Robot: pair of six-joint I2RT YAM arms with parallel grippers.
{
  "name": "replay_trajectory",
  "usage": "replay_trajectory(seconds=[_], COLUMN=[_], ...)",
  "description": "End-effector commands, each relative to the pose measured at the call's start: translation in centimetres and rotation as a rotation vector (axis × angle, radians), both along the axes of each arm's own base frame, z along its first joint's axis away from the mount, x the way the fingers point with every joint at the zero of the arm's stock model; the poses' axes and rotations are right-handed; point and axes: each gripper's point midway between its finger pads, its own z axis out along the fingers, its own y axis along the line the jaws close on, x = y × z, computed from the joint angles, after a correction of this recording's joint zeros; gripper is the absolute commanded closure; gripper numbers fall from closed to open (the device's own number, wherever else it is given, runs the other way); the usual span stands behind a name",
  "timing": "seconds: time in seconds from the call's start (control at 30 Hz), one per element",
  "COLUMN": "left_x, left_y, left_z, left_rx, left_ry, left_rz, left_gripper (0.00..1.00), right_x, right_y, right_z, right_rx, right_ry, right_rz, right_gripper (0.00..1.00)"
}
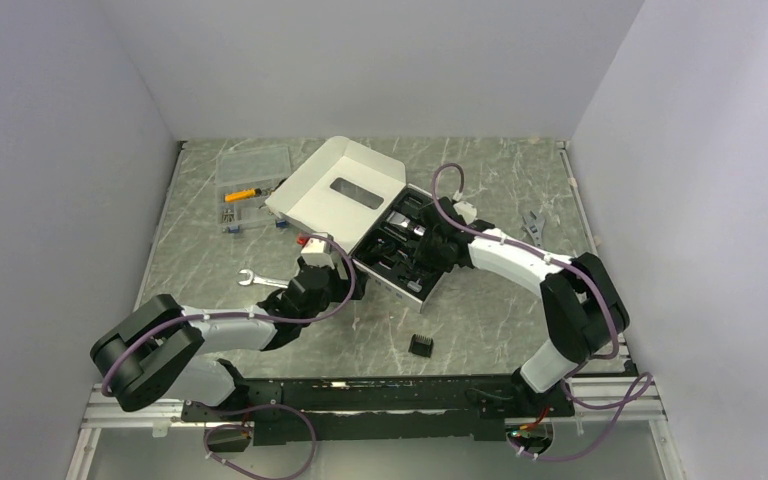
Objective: Sort the hair-cutting tools
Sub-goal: Adjust the haircut tool in the storage box.
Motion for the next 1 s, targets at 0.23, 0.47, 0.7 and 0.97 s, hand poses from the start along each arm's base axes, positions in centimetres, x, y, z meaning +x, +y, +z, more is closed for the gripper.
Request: replay_trajectory(seconds=[0.23,0.47,0.7,0.97], left_x=[0.8,0.7,0.5,-0.6], left_y=[-0.5,-0.3,-0.2,0.3], left_z=[2.5,3.0,3.8,4.3], left_rx=[-0.041,-0.046,-0.063,-0.094], left_ry=[-0.042,-0.046,-0.048,-0.040], left_rz=[0.023,0.031,0.026,0.015], left_gripper=[0.15,0.15,0.15,0.14], right_x=[-0.3,-0.5,-0.6,-1.0], right_y=[1.4,0.8,-0.3,0.8], right_z=[4.5,6.1,8.7,9.3], right_rx=[0.035,-0.021,-0.111,-0.282], right_ry=[-0.087,-0.149,-0.250,-0.286], right_rz=[0.063,0.113,0.239,0.668], right_gripper=[0.77,0.80,0.79,0.78])
